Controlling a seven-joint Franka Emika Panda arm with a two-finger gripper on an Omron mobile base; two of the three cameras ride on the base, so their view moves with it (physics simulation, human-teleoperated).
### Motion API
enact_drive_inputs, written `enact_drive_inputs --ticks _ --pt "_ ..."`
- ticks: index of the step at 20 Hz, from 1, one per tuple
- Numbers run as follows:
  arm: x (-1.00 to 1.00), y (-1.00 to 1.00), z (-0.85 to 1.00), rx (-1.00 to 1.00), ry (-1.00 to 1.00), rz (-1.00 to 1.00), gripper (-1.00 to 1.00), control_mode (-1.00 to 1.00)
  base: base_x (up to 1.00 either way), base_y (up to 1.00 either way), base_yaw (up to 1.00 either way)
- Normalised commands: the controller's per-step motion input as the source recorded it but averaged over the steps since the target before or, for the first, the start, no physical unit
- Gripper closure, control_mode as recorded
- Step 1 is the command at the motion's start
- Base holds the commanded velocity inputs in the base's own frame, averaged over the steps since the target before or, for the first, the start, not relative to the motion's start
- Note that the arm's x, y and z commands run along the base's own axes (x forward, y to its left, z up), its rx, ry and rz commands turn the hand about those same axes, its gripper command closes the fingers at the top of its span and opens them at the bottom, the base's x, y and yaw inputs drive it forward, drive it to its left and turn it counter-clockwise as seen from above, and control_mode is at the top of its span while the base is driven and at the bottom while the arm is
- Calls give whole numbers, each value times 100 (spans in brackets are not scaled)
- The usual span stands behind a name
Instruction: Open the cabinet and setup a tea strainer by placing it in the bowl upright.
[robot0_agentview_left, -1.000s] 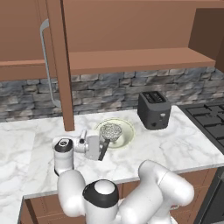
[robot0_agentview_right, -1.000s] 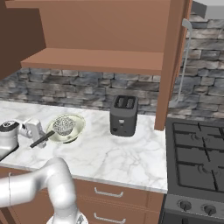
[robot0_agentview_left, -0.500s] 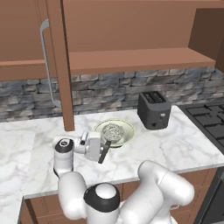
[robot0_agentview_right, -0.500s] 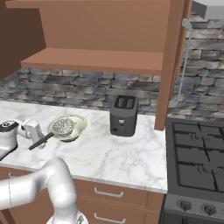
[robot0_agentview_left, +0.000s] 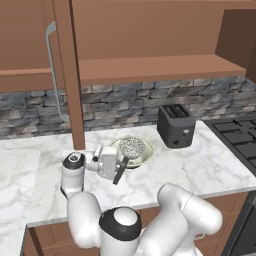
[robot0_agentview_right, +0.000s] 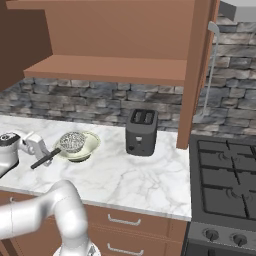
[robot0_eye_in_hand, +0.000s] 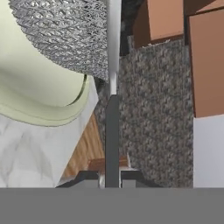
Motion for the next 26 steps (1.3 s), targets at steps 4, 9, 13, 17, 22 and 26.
enact_drive_inputs --ticks 4,9,13,17,22,26 --pt "1 -1 -3 0 0 -12 100 -100 0 0 0" --pt "1 0 -7 0 0 -10 100 -100 0 0 0" --pt "11 0 -15 0 0 -8 100 -100 0 0 0" --pt "22 0 -14 0 0 -4 100 -100 0 0 0" --pt "14 2 -4 -1 -3 0 100 -100 0 0 0" --pt "9 6 -1 0 -5 4 100 -100 0 0 0"
